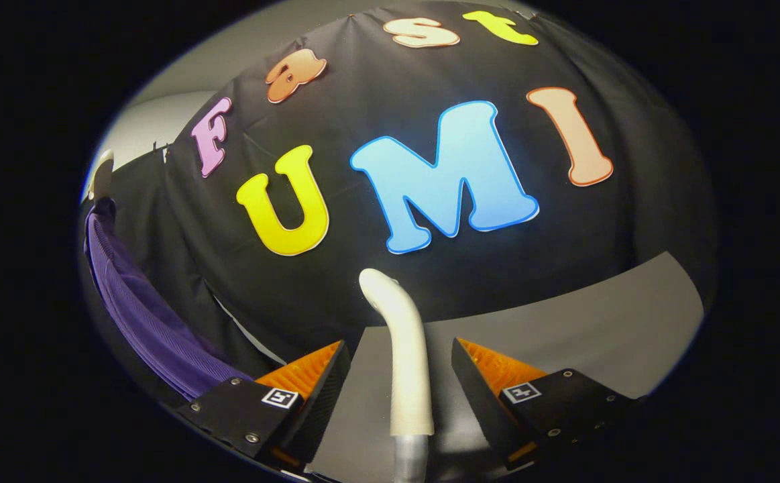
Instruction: Iron the clothes twice with a garment steamer, once on the left side and once on the right side.
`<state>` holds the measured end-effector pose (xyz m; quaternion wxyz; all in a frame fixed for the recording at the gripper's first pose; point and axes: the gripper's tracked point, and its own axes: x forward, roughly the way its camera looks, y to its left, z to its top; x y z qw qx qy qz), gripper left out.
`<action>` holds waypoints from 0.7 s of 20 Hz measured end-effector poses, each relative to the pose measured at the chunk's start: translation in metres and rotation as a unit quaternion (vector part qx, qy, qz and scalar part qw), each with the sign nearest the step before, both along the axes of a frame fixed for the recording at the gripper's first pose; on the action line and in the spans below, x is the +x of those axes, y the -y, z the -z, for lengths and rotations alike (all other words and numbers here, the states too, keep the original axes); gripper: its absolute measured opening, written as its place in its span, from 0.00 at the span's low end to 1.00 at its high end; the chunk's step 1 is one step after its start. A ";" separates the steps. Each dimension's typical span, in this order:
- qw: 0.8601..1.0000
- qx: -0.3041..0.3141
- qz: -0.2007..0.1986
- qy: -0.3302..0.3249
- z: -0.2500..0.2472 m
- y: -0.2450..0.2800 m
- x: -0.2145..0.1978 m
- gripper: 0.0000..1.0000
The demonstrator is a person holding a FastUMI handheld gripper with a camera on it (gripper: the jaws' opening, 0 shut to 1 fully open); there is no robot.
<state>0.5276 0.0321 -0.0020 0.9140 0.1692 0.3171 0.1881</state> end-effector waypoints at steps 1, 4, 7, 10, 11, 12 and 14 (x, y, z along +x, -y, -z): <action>1.000 0.006 -0.002 -0.011 0.007 -0.001 0.003 0.94; 0.999 0.010 -0.010 -0.048 0.028 -0.004 0.007 0.93; 0.996 0.025 -0.019 -0.080 0.044 -0.007 0.008 0.93; 0.992 0.045 -0.023 -0.111 0.059 -0.008 0.005 0.82; 0.989 0.060 -0.029 -0.130 0.064 -0.011 0.002 0.81; 0.985 0.076 -0.035 -0.150 0.070 -0.014 -0.003 0.75; 0.979 0.112 -0.034 -0.165 0.070 -0.017 -0.002 0.68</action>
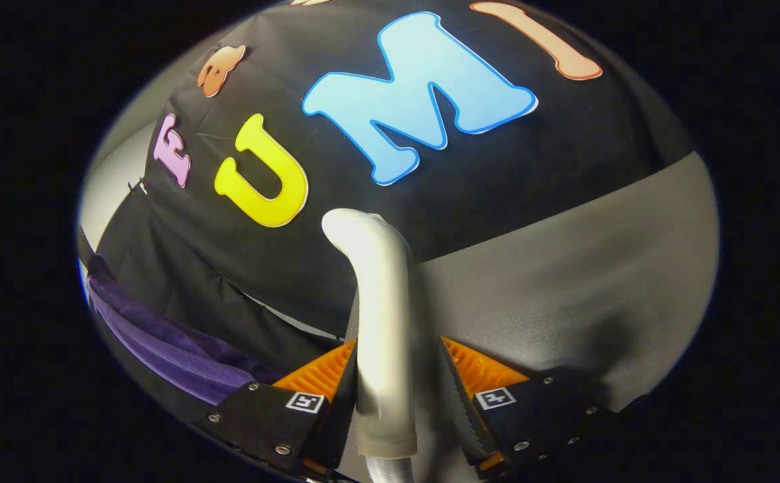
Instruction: Iron the clothes twice with a garment steamer, once on the left side and once on the right side.
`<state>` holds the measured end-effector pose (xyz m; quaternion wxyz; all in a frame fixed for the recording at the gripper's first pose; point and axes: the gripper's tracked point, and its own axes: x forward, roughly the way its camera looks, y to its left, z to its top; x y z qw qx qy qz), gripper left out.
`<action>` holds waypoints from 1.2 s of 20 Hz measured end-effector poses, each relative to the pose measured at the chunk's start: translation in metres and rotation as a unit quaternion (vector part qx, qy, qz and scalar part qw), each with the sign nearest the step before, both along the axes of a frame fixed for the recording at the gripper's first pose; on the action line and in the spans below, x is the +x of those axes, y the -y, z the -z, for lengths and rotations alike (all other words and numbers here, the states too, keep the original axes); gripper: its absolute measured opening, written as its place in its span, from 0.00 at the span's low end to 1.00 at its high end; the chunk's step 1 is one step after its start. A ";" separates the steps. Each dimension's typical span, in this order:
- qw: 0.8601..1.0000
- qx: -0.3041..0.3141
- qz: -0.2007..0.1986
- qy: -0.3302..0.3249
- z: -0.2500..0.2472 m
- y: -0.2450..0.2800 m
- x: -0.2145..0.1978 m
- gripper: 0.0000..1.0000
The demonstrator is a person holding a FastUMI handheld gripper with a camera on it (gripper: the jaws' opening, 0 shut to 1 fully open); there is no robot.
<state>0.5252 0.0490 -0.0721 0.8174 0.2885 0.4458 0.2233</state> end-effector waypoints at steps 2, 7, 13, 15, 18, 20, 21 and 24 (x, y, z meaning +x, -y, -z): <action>0.999 0.039 0.002 -0.011 -0.005 -0.004 -0.001 0.55; 0.999 0.050 0.012 -0.016 -0.005 -0.001 -0.001 0.37; 0.998 0.030 0.037 0.034 -0.021 0.010 -0.021 0.33; 0.997 0.024 0.028 0.069 -0.033 0.008 -0.045 0.32; 0.994 0.014 0.018 0.102 -0.036 0.006 -0.085 0.32; 0.992 0.006 0.025 0.122 -0.038 0.010 -0.111 0.32; 0.991 0.005 0.032 0.129 -0.040 0.013 -0.123 0.32; 0.988 0.009 0.054 0.148 -0.046 0.017 -0.165 0.32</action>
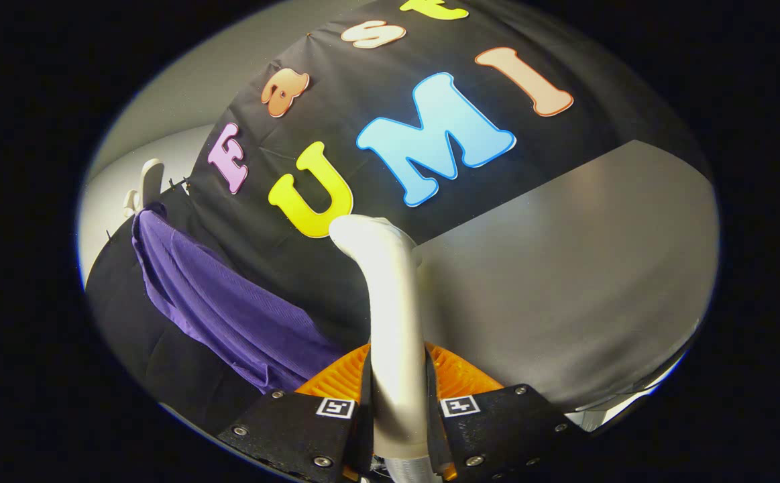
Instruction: Iron the clothes twice with a garment steamer, once on the left side and once on the right side.
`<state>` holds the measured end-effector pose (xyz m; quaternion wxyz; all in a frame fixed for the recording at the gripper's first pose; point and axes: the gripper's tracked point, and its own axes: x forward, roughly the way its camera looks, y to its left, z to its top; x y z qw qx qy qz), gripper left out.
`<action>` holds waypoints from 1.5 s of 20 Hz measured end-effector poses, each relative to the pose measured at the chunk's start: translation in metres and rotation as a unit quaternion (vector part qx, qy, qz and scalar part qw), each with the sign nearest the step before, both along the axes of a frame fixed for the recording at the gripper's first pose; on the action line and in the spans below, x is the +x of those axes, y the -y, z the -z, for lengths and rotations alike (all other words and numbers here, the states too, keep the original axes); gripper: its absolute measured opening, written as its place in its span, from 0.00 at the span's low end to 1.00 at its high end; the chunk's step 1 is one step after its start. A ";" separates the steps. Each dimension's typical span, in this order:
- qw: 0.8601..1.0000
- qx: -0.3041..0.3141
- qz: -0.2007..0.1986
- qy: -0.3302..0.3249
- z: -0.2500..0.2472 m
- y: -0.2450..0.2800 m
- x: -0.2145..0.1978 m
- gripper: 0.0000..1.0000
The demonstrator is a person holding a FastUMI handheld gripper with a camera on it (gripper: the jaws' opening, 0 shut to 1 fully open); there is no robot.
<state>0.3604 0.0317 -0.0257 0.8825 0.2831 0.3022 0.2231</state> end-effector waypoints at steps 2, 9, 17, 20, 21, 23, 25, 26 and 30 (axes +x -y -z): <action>1.000 -0.003 0.007 0.011 -0.003 -0.003 -0.028 0.32; 0.994 -0.046 0.027 0.094 -0.030 -0.023 -0.112 0.32; 0.987 -0.060 0.035 0.145 -0.051 -0.058 -0.168 0.32; 0.980 -0.063 0.041 0.183 -0.072 -0.072 -0.178 0.32; 0.977 -0.060 0.044 0.199 -0.083 -0.078 -0.180 0.32; 0.972 -0.060 0.038 0.223 -0.100 -0.093 -0.183 0.32; 0.968 -0.061 0.026 0.240 -0.116 -0.110 -0.185 0.32; 0.967 -0.057 0.020 0.249 -0.124 -0.118 -0.186 0.32; 0.955 -0.056 0.004 0.290 -0.168 -0.151 -0.180 0.32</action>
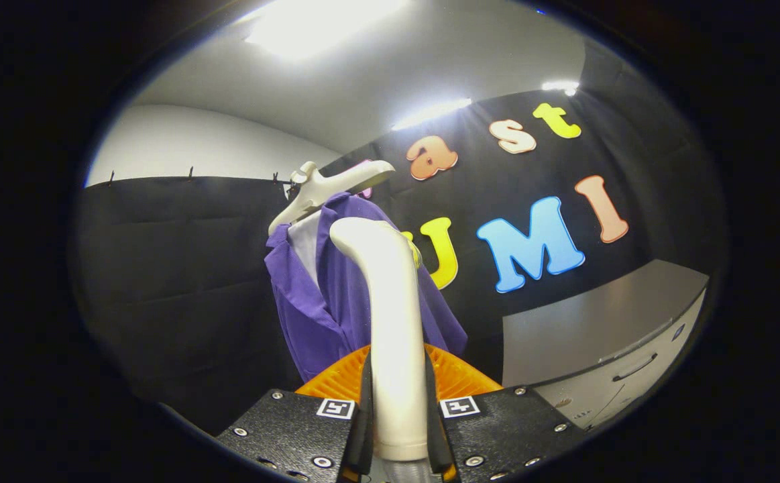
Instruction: Iron the clothes twice with a garment steamer, once on the left side and once on the right side.
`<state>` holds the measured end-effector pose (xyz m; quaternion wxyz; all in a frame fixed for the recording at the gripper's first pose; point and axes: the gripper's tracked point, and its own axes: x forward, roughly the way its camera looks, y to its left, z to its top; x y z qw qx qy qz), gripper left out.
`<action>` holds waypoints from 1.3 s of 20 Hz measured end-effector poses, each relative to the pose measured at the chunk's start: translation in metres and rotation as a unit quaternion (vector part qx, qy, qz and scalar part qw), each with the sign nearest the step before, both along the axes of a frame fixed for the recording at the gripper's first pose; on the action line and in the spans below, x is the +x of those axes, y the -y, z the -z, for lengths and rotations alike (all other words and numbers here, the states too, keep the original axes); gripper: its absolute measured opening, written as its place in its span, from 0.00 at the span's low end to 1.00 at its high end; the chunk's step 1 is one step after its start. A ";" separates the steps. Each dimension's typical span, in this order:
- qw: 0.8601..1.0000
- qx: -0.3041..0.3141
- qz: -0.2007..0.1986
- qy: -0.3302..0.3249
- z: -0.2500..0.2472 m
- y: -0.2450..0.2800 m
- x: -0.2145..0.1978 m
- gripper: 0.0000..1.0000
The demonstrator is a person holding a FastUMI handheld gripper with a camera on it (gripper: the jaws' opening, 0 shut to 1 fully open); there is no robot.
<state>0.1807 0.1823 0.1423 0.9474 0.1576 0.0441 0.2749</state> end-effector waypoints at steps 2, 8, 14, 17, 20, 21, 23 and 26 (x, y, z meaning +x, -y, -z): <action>1.000 -0.004 -0.001 0.028 -0.020 -0.013 0.006 0.32; 0.995 -0.040 0.014 0.093 -0.063 -0.053 0.040 0.32; 0.991 -0.057 0.039 0.114 -0.078 -0.086 0.070 0.32; 0.988 -0.074 0.058 0.125 -0.074 -0.095 0.080 0.32; 0.984 -0.089 0.072 0.138 -0.065 -0.100 0.081 0.32; 0.983 -0.093 0.072 0.139 -0.062 -0.101 0.080 0.32; 0.983 -0.099 0.071 0.137 -0.052 -0.100 0.077 0.32; 0.986 -0.096 0.068 0.121 -0.032 -0.097 0.071 0.32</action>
